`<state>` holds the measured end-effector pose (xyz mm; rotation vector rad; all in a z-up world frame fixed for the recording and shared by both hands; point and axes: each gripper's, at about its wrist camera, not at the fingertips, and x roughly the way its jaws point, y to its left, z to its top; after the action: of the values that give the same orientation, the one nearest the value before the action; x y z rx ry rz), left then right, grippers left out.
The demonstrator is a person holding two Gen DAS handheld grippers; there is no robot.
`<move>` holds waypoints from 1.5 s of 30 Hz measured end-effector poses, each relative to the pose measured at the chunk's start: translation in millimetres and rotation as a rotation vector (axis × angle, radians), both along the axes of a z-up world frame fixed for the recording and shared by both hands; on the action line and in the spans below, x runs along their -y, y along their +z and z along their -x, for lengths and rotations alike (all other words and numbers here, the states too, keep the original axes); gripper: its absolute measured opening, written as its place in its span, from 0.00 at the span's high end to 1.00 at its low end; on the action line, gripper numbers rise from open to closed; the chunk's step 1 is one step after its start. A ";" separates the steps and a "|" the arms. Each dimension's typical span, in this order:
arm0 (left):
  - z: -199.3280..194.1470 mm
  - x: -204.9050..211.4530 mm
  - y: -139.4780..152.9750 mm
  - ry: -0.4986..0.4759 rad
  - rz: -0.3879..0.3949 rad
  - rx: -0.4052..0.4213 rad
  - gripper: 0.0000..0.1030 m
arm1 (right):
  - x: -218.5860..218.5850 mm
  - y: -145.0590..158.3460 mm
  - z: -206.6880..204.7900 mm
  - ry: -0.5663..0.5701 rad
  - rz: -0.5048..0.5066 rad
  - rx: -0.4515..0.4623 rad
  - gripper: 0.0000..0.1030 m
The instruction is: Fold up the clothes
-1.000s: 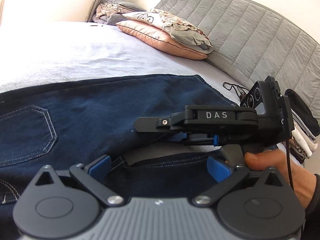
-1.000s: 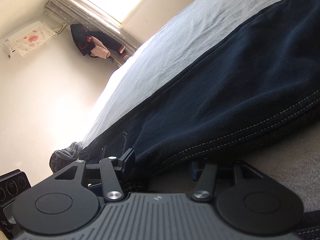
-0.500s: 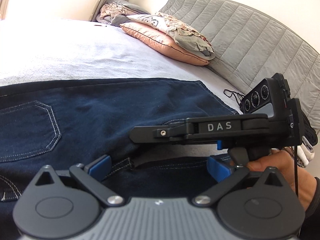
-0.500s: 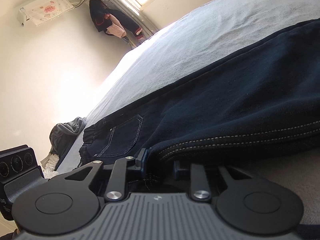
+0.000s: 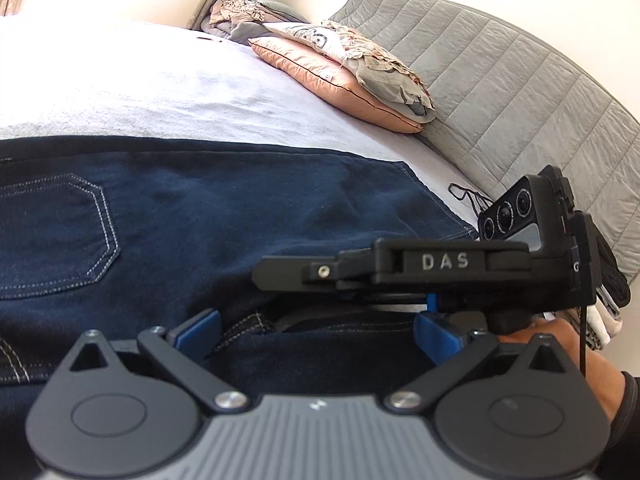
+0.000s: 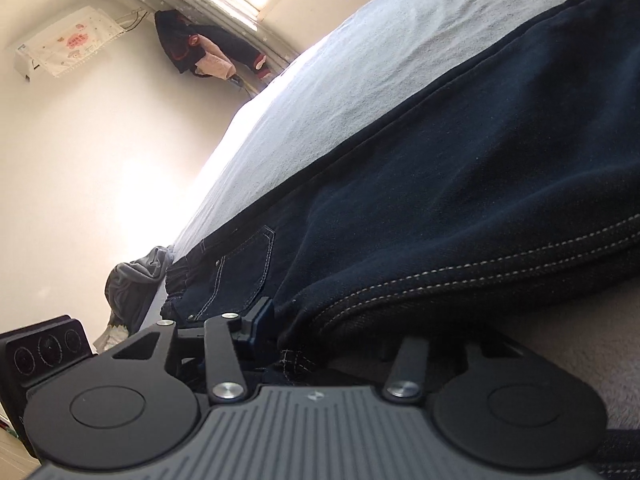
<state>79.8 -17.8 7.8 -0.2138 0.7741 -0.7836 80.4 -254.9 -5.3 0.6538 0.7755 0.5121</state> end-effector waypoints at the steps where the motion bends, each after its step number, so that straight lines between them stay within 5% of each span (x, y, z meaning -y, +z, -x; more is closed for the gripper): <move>1: -0.3 -0.1 0.3 0.000 0.001 -0.003 0.00 | -4.6 0.5 1.2 0.016 0.027 0.008 0.70; 3: -0.2 -1.2 3.3 -0.001 0.012 -0.001 0.00 | -6.3 3.9 2.6 0.028 0.032 -0.007 0.85; 8: -1.3 -0.6 7.4 -0.003 -0.016 0.016 0.00 | 5.7 28.2 3.3 0.035 -0.040 -0.062 0.89; 12: -2.6 1.3 -2.1 0.003 -0.069 0.009 0.01 | 0.1 -6.4 -2.3 -0.005 0.066 -0.113 0.92; 18: -7.6 -14.9 3.8 0.055 -0.019 -0.044 0.01 | 7.9 4.6 -1.1 -0.026 0.056 -0.107 0.78; 26: -11.6 -58.3 4.9 0.179 0.010 -0.105 0.01 | 56.8 4.2 -0.9 -0.095 0.047 -0.137 0.78; 29: -9.7 -74.9 7.7 0.213 0.025 -0.114 0.01 | 84.5 1.8 3.9 -0.201 0.008 -0.130 0.76; 34: -4.9 -94.5 12.3 0.261 0.022 -0.121 0.01 | 139.6 -30.6 25.1 -0.486 -0.348 -0.164 0.73; 40: -3.5 -105.6 11.9 0.294 0.034 -0.135 0.01 | 172.4 -31.0 45.7 -0.767 -0.340 -0.155 0.83; 42: -2.3 -105.8 12.6 0.294 0.022 -0.128 0.01 | 178.6 -26.2 46.8 -0.825 -0.267 -0.140 0.92; 45: 0.4 -108.0 13.4 0.291 -0.002 -0.117 0.01 | 191.5 -16.8 45.9 -0.877 -0.155 -0.089 0.92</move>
<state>79.4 90.2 21.2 -0.3638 0.8321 -0.4982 34.4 -446.4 -22.1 1.0811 0.4637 -0.2649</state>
